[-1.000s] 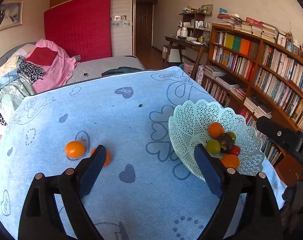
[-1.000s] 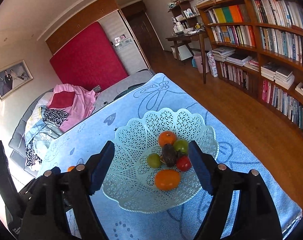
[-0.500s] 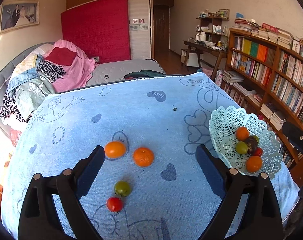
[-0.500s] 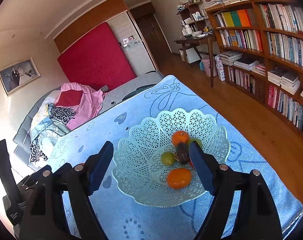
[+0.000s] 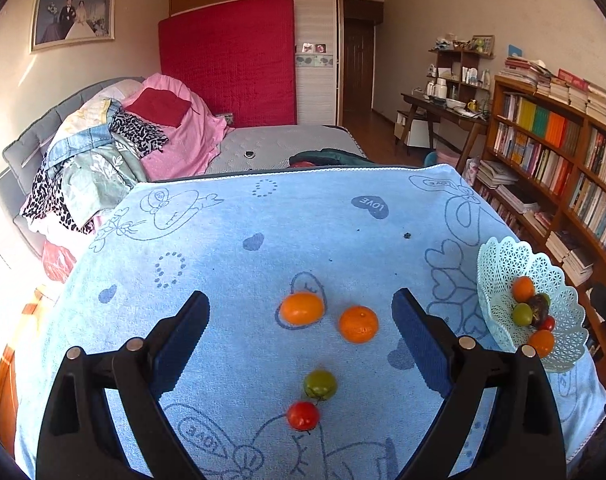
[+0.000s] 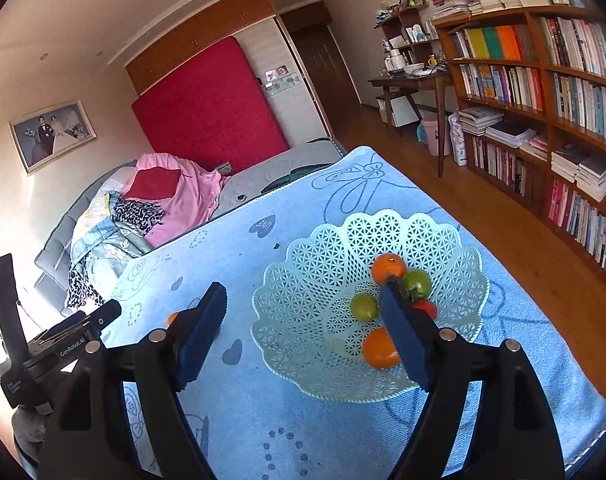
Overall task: Organize fruits
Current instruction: 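Move both open grippers back toward the remaining fruit, then close the left gripper around the green tomato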
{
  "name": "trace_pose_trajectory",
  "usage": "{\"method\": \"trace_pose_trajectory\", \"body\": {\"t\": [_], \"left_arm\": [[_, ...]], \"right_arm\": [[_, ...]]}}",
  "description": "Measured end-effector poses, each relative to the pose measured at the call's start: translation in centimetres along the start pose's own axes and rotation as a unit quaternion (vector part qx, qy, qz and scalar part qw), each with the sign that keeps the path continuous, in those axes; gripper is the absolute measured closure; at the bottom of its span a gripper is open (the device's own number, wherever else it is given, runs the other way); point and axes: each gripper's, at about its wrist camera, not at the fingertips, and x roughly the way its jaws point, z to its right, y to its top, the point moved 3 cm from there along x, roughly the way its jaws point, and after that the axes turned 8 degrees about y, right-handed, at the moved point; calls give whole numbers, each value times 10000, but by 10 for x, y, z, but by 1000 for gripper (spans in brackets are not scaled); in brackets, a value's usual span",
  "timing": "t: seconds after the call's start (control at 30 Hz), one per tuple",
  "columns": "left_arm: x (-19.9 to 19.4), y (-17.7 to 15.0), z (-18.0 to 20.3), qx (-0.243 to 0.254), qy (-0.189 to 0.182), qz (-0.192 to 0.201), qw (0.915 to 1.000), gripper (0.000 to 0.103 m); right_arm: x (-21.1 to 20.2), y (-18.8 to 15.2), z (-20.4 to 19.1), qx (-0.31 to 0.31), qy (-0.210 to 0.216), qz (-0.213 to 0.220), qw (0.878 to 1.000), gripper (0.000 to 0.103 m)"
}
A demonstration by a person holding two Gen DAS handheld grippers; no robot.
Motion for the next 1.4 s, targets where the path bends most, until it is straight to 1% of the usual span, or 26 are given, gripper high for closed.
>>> {"method": "trace_pose_trajectory", "body": {"t": [0.37, 0.57, 0.8, 1.03, 1.1, 1.2, 1.23, 1.27, 1.3, 1.37, 1.4], "left_arm": [[9, -9, -20, -128, 116, -147, 9997, 11], [14, -20, -26, -121, 131, -287, 9994, 11], [20, -38, -24, -16, 34, -488, 9988, 11], [25, -56, -11, 291, -162, -597, 9977, 12], [27, -61, -5, 399, -216, -626, 9970, 16], [35, -69, 2, 499, -267, -775, 9954, 25], [38, -72, 5, 533, -282, -836, 9947, 31], [42, -74, 7, 557, -298, -893, 9940, 35], [45, -76, 9, 569, -322, -934, 9935, 36], [52, -79, 12, 593, -339, -1016, 9925, 45], [55, -81, 14, 605, -323, -1064, 9920, 48]], "right_arm": [[10, -11, -16, -188, 189, -168, 9995, 23], [16, -17, -25, -293, 270, -262, 9989, 23], [19, -19, -27, -322, 294, -304, 9986, 23], [23, -25, -32, -387, 336, -395, 9979, 23], [24, -26, -33, -394, 336, -423, 9978, 23], [26, -28, -33, -390, 331, -468, 9976, 23], [27, -29, -33, -389, 323, -476, 9976, 23], [27, -29, -33, -385, 318, -483, 9976, 23], [27, -30, -32, -381, 315, -492, 9976, 23], [28, -30, -32, -382, 308, -506, 9975, 23], [28, -30, -32, -384, 306, -512, 9975, 23]]}}
